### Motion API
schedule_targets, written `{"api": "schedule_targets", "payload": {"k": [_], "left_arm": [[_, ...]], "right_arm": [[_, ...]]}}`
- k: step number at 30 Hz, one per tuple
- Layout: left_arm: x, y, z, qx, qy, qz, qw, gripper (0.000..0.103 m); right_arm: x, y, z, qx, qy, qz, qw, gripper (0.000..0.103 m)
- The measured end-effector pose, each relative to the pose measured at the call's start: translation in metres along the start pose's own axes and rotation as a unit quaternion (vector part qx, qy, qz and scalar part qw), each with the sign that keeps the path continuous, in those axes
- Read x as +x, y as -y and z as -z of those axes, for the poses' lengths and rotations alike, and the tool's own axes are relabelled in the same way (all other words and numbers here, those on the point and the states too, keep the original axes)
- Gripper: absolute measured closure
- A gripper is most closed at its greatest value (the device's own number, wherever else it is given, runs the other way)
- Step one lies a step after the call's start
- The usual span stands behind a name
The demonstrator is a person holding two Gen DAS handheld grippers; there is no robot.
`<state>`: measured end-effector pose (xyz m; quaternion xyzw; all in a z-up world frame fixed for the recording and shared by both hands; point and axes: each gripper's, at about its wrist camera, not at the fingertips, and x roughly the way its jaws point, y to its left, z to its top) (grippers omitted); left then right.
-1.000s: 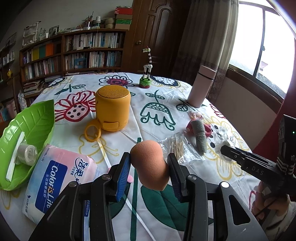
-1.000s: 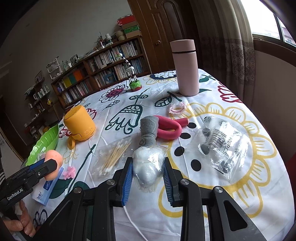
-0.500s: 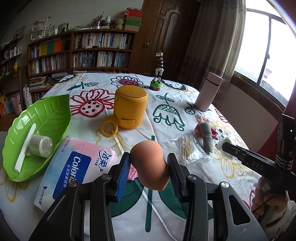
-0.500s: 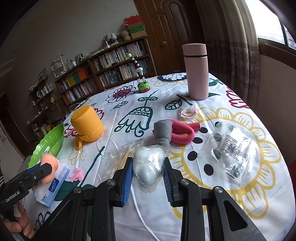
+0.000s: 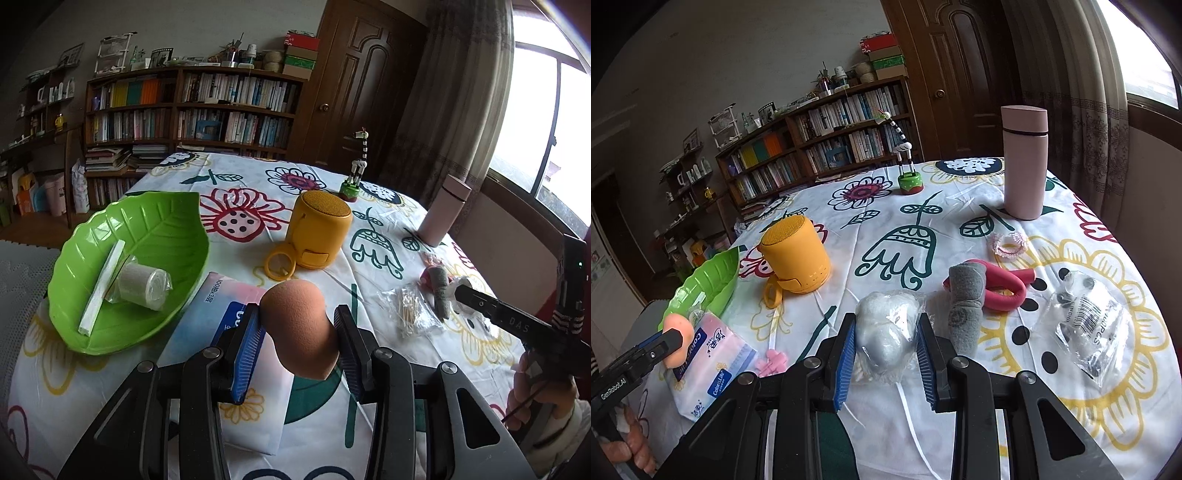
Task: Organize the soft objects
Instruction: 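Carry the sponge into the green plate and open the left tool while the right tool carries the cotton bag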
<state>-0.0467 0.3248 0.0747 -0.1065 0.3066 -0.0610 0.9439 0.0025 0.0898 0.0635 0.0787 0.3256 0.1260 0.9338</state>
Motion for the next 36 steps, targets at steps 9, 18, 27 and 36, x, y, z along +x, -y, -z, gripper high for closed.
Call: {"api": "schedule_targets", "payload": {"k": [9,18,27,36], "left_arm": [[-0.011,-0.052,-0.005,-0.039,0.022,-0.050,0.9977,0.061],[-0.011,-0.091,-0.008,-0.071,0.029,-0.089,0.9931,0.061],[-0.006,-0.113,-0.005,-0.095,0.025,-0.114,0.9885,0.042],[-0.009,-0.119,-0.005,-0.099,0.031,-0.124,0.9868,0.035]], "right_arm": [[0.009,-0.029,-0.007,-0.023,0.003,-0.018,1.000,0.070],[0.016,-0.048,-0.015,-0.037,0.005,-0.030,0.999,0.070],[0.022,-0.073,-0.021,-0.056,0.009,-0.052,0.997,0.070],[0.032,-0.121,-0.034,-0.096,0.021,-0.101,0.990,0.070]]}}
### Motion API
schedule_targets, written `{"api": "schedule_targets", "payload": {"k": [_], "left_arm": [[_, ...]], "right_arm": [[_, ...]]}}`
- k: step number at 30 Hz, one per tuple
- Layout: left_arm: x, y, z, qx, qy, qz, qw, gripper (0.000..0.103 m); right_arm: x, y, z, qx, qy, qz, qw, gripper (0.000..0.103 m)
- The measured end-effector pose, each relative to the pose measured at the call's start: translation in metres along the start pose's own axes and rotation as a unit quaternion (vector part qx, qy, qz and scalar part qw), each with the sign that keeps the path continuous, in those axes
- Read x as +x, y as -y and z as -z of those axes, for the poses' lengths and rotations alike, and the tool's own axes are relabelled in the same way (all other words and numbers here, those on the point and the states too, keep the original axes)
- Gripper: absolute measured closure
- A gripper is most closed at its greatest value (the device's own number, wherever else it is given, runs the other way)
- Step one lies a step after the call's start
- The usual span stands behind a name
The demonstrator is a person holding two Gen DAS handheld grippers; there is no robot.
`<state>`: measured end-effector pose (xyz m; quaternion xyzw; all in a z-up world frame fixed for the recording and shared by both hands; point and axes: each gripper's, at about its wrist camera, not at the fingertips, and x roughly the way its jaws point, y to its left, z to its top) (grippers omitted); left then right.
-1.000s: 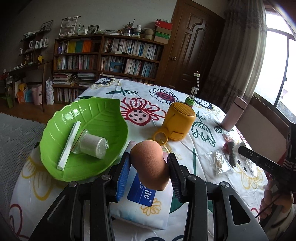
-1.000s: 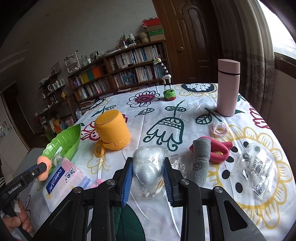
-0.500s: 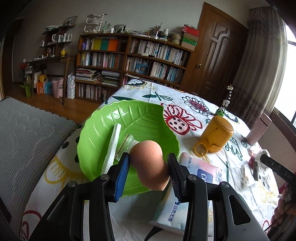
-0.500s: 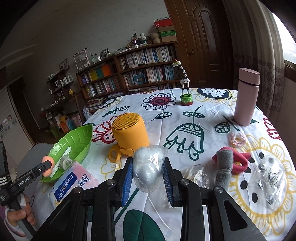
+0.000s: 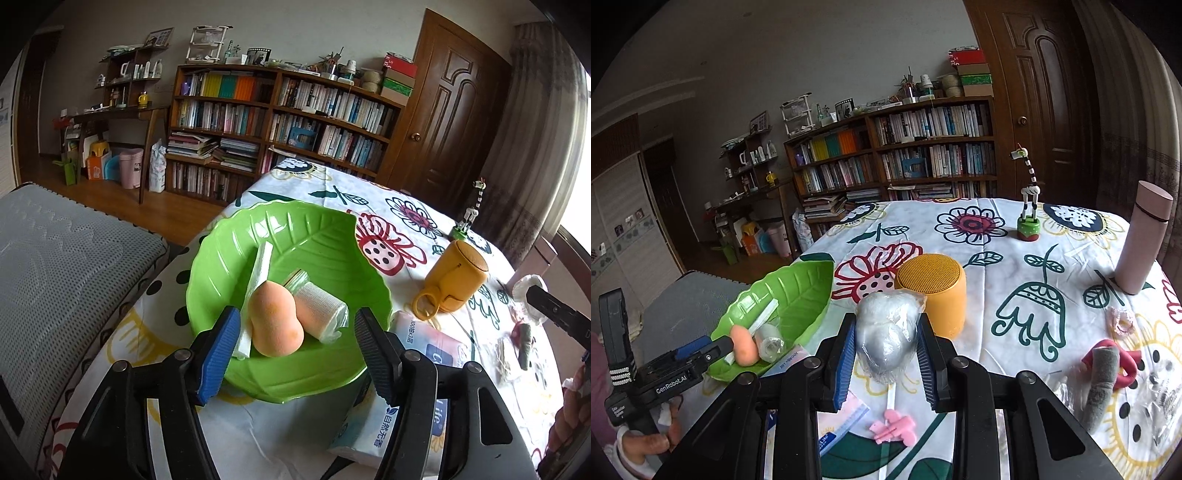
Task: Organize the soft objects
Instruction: 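Carry the sponge into the green plate and open the left tool while the right tool carries the cotton bag, then lower the cotton-ball bag into the green plate and open the right tool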
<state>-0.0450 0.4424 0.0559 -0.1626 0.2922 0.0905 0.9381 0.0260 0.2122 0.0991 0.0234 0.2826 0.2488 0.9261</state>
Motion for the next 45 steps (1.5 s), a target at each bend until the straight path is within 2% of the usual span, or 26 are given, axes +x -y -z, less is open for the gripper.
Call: {"api": "schedule_targets", "payload": {"k": [4,9,20,24,25,28,45], "left_arm": [[0.000,-0.003,0.000,-0.007,0.000,-0.001,1.0000,0.029],[-0.002,-0.006,0.000,-0.009,0.003,-0.009,0.9999,0.028],[-0.003,-0.010,0.001,-0.011,0.004,-0.011,0.9999,0.028],[-0.004,-0.014,0.001,-0.014,0.002,-0.011,0.9998,0.028],[-0.004,-0.014,0.002,-0.015,0.001,-0.010,0.9998,0.027],[-0.005,-0.016,0.001,-0.016,0.004,-0.011,0.9998,0.023],[-0.007,-0.006,0.003,-0.010,-0.001,-0.003,0.9999,0.022]], "right_arm": [[0.019,-0.023,-0.006,-0.021,-0.003,-0.027,0.999,0.070],[0.041,-0.049,-0.013,-0.040,-0.014,-0.061,0.997,0.070],[0.078,-0.078,-0.023,-0.046,-0.027,-0.091,0.994,0.069],[0.087,-0.080,-0.025,-0.032,-0.033,-0.103,0.994,0.052],[0.088,-0.079,-0.025,-0.029,-0.033,-0.105,0.994,0.051],[0.086,-0.078,-0.024,-0.028,-0.033,-0.105,0.994,0.048],[0.057,-0.046,0.002,0.012,-0.036,-0.074,0.997,0.048]]}}
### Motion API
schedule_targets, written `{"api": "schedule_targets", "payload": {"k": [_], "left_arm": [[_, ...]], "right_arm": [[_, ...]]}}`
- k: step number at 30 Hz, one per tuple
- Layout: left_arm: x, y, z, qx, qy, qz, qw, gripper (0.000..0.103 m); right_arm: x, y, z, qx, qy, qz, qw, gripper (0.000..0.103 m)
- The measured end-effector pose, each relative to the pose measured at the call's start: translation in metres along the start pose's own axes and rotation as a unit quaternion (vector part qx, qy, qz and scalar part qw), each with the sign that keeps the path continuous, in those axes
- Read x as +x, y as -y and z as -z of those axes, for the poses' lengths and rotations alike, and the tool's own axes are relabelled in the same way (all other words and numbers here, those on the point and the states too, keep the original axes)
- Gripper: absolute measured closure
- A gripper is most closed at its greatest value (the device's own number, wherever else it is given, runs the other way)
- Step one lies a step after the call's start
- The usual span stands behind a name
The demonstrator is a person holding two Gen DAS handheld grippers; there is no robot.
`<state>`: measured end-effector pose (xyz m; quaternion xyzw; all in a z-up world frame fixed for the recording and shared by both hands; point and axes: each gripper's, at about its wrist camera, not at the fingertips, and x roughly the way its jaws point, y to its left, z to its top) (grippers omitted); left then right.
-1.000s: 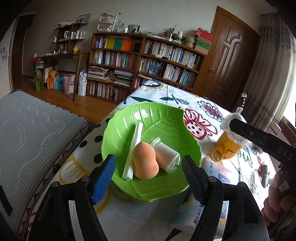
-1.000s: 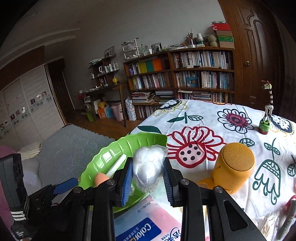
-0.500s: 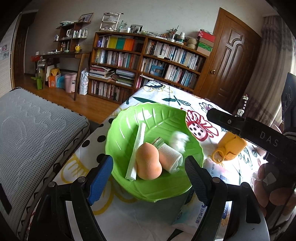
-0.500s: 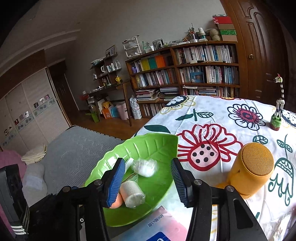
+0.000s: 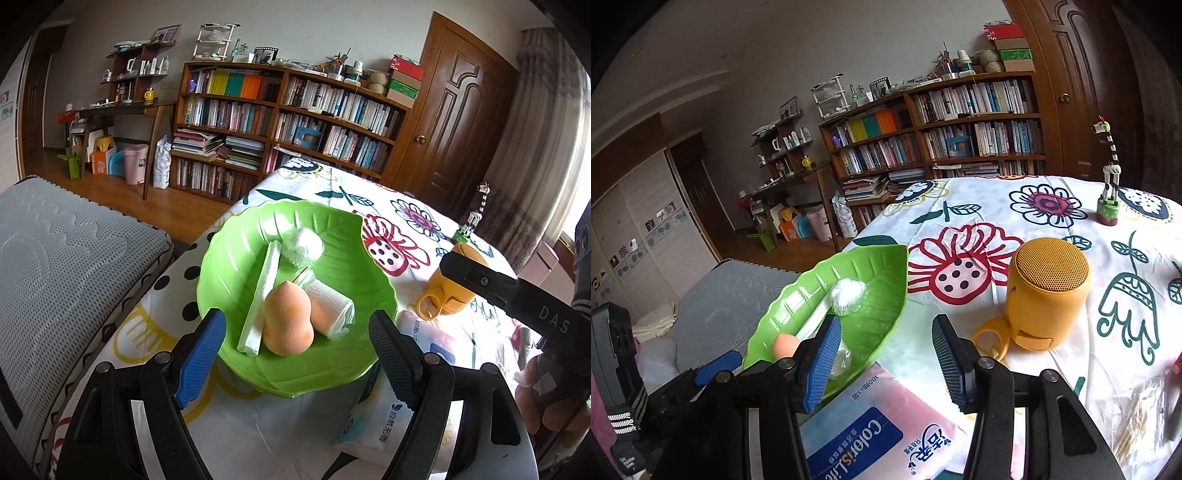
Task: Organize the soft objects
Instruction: 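Lower the cotton-ball bag into the green plate and open the right tool, then reach to the grey rolled cloth and grasp it with the right tool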
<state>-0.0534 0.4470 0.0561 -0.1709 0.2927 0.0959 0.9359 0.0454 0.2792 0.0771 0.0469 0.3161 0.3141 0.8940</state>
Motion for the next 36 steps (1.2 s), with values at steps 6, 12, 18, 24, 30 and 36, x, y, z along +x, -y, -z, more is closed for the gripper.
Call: {"api": "schedule_targets", "payload": {"k": [6,12,18,24,30,36], "left_arm": [[-0.001,0.009,0.001,0.007,-0.002,0.007,1.0000,0.022],[-0.004,0.021,0.003,0.015,-0.003,0.017,0.9997,0.022],[-0.007,0.034,0.003,0.027,-0.002,0.022,0.9994,0.022],[-0.007,0.050,0.004,0.041,-0.007,0.030,0.9987,0.022],[-0.006,0.067,0.006,0.060,-0.011,0.039,0.9974,0.022],[-0.004,0.089,0.011,0.080,-0.019,0.053,0.9952,0.022]], "right_arm": [[-0.015,0.011,0.013,0.004,0.002,0.020,1.000,0.047],[-0.028,0.026,0.021,0.023,0.004,0.032,0.999,0.047],[-0.042,0.044,0.032,0.041,0.007,0.043,0.998,0.047],[-0.056,0.064,0.041,0.063,0.009,0.060,0.996,0.047],[-0.073,0.088,0.051,0.085,0.016,0.082,0.993,0.047],[-0.090,0.114,0.061,0.112,0.023,0.106,0.988,0.047]]}}
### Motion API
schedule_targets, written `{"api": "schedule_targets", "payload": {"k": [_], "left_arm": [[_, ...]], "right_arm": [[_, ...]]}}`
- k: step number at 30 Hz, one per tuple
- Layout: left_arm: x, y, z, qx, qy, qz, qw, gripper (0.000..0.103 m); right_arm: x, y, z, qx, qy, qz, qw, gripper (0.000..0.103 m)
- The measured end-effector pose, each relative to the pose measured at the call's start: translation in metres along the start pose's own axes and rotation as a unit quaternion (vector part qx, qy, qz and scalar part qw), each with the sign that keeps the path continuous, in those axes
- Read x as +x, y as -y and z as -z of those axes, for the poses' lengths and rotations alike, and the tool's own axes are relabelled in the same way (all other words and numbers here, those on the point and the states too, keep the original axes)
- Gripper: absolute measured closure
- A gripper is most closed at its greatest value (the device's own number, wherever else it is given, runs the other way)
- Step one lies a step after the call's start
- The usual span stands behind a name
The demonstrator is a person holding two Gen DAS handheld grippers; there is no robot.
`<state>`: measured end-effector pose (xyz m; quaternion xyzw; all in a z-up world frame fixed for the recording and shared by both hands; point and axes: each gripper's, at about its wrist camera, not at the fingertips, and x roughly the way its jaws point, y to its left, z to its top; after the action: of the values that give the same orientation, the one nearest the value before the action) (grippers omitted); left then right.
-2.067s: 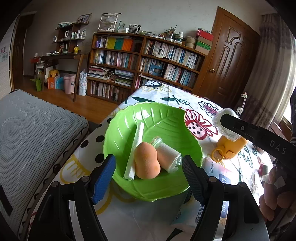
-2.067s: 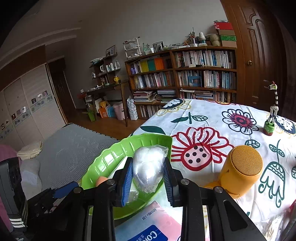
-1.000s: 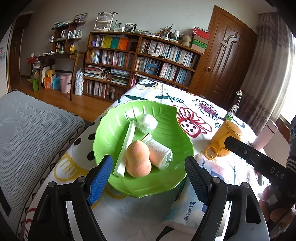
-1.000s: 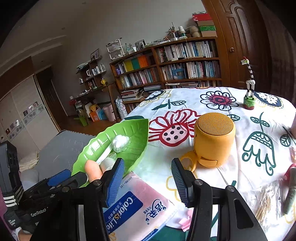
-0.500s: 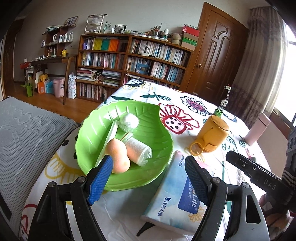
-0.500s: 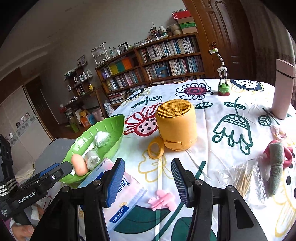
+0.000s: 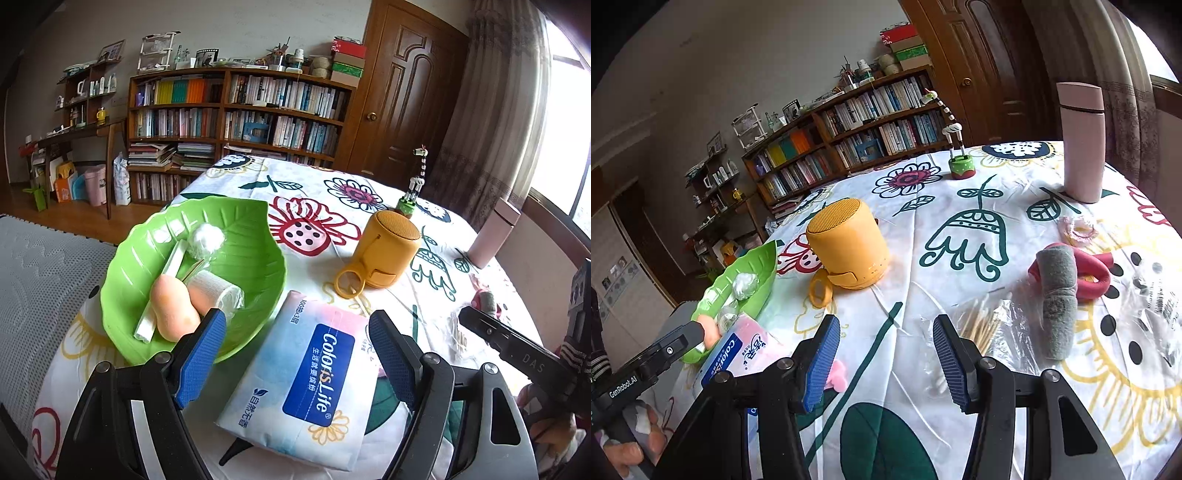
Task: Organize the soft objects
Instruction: 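Reach to the grey rolled cloth and grasp it with the right tool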
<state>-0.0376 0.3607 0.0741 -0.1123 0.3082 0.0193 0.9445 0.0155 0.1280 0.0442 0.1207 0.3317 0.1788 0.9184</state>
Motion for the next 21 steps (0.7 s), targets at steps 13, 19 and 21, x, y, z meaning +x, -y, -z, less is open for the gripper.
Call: {"api": "schedule_targets", "payload": {"k": [13,19,21], "left_arm": [[0.013,0.047,0.004,0.047,-0.019,0.028,0.9983,0.022],[0.018,0.070,0.007,0.071,-0.028,0.046,0.9960,0.022],[0.020,0.077,0.008,0.079,-0.031,0.051,0.9951,0.022]], "right_arm": [[-0.021,0.063,0.004,0.047,0.016,0.070,0.996,0.047],[-0.024,0.081,-0.004,0.054,0.018,0.095,0.994,0.047],[-0.021,0.083,-0.007,0.049,0.018,0.100,0.994,0.048]]}}
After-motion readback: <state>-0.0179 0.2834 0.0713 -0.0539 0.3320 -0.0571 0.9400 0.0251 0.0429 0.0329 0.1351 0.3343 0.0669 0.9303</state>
